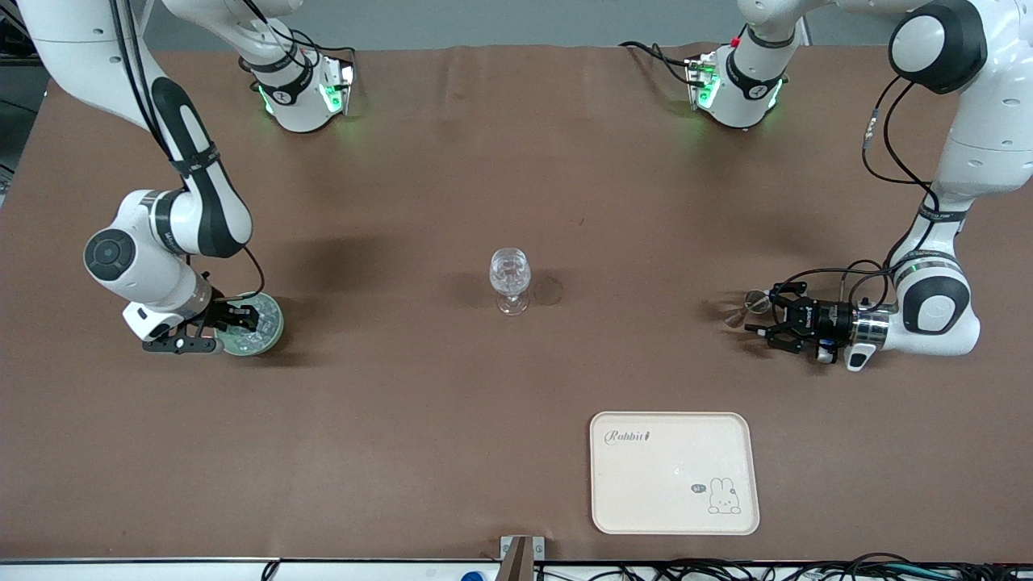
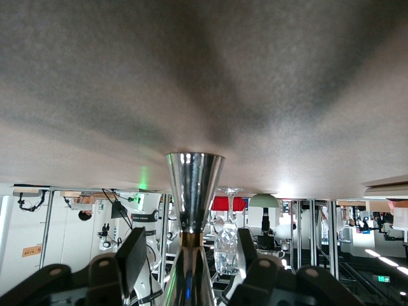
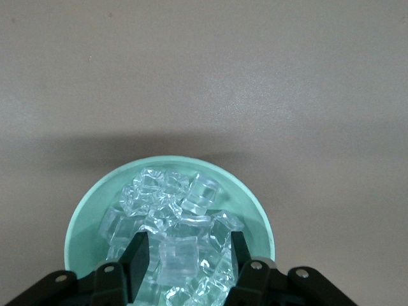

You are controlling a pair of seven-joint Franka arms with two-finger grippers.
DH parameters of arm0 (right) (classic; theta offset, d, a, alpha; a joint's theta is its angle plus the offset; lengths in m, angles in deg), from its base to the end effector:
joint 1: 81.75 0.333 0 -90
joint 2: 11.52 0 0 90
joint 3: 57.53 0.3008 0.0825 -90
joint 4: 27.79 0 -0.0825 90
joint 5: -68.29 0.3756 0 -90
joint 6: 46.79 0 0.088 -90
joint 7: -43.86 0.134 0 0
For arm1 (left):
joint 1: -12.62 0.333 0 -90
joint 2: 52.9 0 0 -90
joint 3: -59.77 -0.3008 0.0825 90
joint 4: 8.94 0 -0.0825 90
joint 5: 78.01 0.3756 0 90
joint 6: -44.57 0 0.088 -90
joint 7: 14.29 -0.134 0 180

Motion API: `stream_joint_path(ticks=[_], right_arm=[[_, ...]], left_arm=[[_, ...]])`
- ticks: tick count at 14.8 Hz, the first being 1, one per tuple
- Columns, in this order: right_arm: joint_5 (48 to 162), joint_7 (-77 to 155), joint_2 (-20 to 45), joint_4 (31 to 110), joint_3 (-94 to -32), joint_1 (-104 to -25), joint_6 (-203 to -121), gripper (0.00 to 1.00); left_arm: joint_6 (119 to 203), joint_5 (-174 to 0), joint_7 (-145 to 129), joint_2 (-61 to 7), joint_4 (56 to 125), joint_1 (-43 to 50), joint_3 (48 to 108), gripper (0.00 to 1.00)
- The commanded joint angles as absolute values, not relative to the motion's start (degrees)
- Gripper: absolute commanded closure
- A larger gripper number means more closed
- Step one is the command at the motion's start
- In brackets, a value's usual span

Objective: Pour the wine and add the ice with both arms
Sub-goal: 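Pinch an ice cube with the right gripper and lift it from the bowl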

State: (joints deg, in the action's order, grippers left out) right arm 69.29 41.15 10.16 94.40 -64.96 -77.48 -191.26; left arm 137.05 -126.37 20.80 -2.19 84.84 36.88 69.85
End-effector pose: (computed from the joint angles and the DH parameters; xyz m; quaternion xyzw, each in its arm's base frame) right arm 0.5648 -0.0325 0.1960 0.9998 -0.0063 0.0060 0.0191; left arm 0.5697 0.0461 0.0951 0.6375 0.5034 -0.4668 0.3496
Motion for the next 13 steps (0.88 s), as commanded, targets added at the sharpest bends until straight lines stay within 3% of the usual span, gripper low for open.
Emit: stream_joint_path(ticks=[1, 7, 13], right_arm=[[69.5, 41.1, 10.2, 94.9, -64.9, -77.4, -191.7, 0.44], [69.5, 41.2, 10.2, 94.9, -64.9, -77.4, -191.3, 0.76], [69.5, 41.6, 9.9, 94.5, -64.9, -77.3, -190.8, 0.88]], left_arm=[[136.5, -127.4, 19.8, -1.8, 85.0, 36.8, 70.0, 0.37], [136.5, -128.3, 19.3, -1.3, 85.1, 36.6, 69.9, 0.48], [136.6, -128.4, 19.1, -1.3, 85.0, 36.5, 69.9, 0.61]])
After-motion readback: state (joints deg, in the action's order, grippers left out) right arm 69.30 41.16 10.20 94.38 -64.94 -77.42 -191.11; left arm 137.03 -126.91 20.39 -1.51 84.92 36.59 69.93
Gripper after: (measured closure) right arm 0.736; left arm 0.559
